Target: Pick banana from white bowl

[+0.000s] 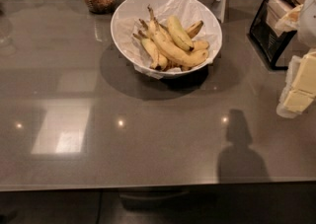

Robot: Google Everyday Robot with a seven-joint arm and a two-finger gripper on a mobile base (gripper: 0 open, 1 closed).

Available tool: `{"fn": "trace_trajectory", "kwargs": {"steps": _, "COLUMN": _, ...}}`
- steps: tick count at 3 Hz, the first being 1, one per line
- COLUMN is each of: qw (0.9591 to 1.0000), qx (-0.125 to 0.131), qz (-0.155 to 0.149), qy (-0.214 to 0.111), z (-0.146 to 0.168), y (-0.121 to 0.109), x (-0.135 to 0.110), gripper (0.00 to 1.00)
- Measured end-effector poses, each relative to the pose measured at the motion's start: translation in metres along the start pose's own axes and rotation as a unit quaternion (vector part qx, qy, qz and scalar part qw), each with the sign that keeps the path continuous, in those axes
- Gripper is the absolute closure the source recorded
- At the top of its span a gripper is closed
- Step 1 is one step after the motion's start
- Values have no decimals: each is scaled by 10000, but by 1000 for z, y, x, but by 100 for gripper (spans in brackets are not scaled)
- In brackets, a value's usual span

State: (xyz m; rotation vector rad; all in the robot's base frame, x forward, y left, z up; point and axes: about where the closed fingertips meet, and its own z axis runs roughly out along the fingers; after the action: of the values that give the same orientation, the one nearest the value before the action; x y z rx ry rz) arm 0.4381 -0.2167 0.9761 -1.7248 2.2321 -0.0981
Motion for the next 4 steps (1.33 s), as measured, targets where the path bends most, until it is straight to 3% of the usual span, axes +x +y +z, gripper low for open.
{"fn": "trace_trajectory", "kwargs": {"steps": 1, "qw": 10000, "qx": 0, "qz": 0, "qy": -2, "z": 0, "y": 0, "x": 0, "gripper": 0}}
{"fn": "trace_trajectory", "kwargs": {"steps": 2, "qw": 9989, "qx": 77, "qz": 40, "qy": -466, "z": -2, "y": -6, "x": -14, "gripper": 0}}
{"fn": "trace_trajectory", "kwargs": {"steps": 3, "qw": 9920, "qx": 134, "qz": 77, "qy": -1252, "z": -3, "y": -22, "x": -45, "gripper": 0}}
{"fn": "trace_trajectory", "kwargs": {"steps": 4, "qw": 9806, "qx": 71, "qz": 117, "qy": -1956, "z": 0, "y": -42, "x": -78, "gripper": 0}}
